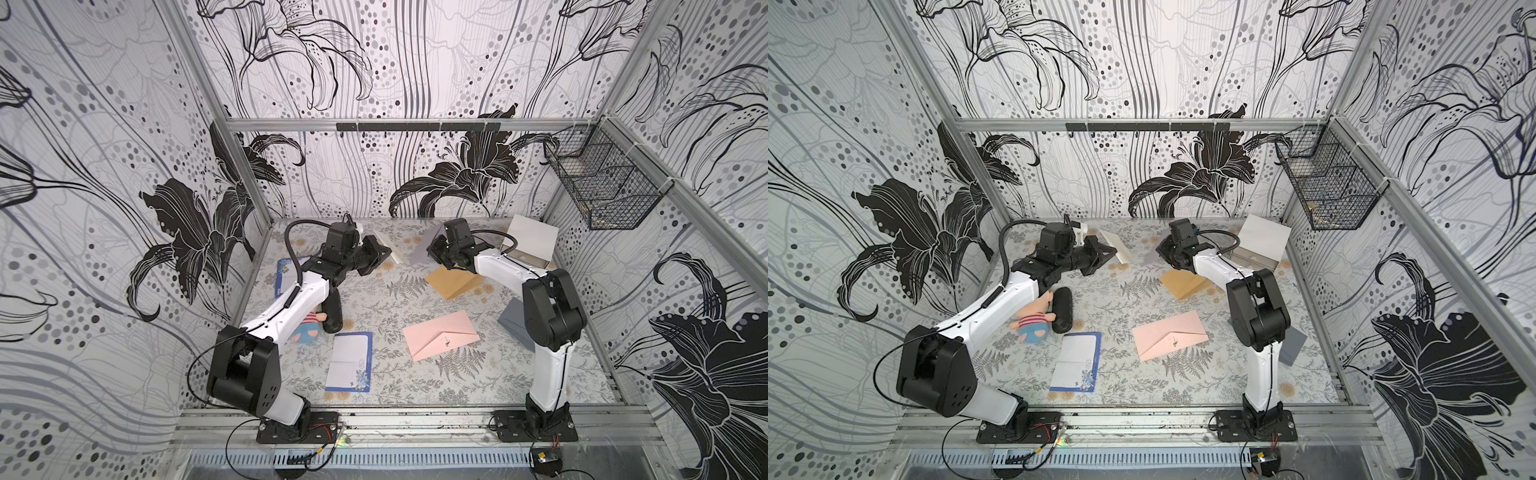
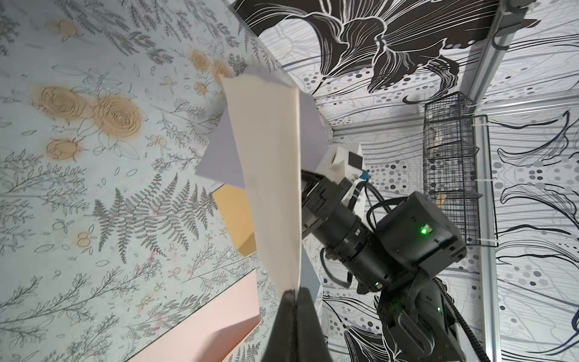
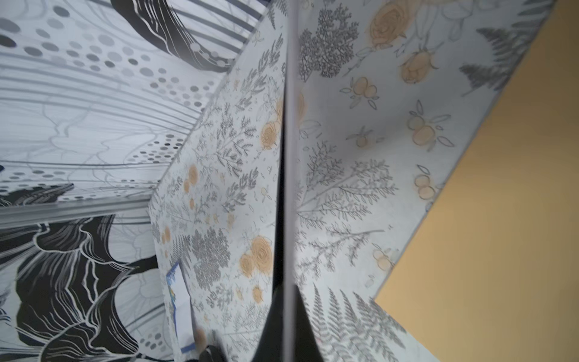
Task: Take the letter paper out of the envelope
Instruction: Place the envelope at the center of the board.
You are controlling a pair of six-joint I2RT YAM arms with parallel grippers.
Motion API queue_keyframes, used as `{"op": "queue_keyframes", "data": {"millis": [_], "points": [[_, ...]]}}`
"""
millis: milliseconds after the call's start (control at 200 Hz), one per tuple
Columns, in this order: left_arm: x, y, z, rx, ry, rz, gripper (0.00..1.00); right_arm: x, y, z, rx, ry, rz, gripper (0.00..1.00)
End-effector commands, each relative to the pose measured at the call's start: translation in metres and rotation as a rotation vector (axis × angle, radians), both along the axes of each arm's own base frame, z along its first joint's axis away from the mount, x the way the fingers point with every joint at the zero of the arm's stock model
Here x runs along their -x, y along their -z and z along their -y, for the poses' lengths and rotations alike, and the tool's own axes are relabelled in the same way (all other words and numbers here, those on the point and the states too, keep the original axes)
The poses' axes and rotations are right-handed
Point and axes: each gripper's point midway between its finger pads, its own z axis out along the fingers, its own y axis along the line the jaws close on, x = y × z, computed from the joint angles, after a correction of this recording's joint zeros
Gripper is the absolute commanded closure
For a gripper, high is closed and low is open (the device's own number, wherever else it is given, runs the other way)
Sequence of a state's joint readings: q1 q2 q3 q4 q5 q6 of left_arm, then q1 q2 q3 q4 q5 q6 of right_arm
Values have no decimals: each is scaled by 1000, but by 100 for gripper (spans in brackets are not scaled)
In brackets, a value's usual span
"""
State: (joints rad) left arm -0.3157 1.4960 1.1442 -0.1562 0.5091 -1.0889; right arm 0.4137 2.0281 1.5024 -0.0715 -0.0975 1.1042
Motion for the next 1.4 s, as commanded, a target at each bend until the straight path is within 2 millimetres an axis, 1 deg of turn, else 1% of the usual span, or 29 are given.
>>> {"op": "queue_keyframes", "data": {"millis": [0, 110, 200, 305, 355, 445, 596, 696, 766, 876, 976, 1096, 1221, 1311, 1397], "points": [[1, -30, -1, 45, -2, 112, 100, -26, 9, 3, -98, 136, 21, 100], [5, -28, -3, 43, -2, 108, 100, -34, 36, 7, -165, 235, 7, 100], [7, -27, -4, 36, -5, 107, 100, -36, 55, 8, -186, 276, -31, 100], [7, -28, -5, 34, -8, 109, 100, -35, 69, 9, -185, 301, -72, 100], [6, -27, -4, 35, -5, 107, 100, -32, 78, 8, -181, 307, -113, 100], [5, -27, -3, 37, -2, 107, 100, -26, 86, 9, -176, 316, -156, 100], [0, -29, 0, 37, 8, 110, 100, -11, 97, 16, -167, 355, -230, 86], [-3, -29, 3, 38, 21, 113, 100, -3, 94, 19, -161, 371, -265, 79], [-5, -30, 5, 39, 29, 113, 100, 0, 87, 20, -174, 378, -267, 73], [-9, -28, 8, 35, 44, 106, 100, 10, 73, 25, -179, 406, -298, 54], [-15, -29, 10, 34, 53, 105, 100, 19, 53, 29, -182, 422, -311, 46], [-23, -31, 12, 13, 68, 107, 100, 31, 20, 35, -181, 422, -302, 42], [-31, -34, 18, 1, 100, 112, 100, 51, -15, 45, -142, 390, -297, 42], [-37, -38, 23, 15, 122, 124, 100, 62, -46, 49, -130, 310, -234, 44], [-39, -41, 31, 37, 155, 132, 100, 67, -77, 44, -182, 165, -134, 46]]}}
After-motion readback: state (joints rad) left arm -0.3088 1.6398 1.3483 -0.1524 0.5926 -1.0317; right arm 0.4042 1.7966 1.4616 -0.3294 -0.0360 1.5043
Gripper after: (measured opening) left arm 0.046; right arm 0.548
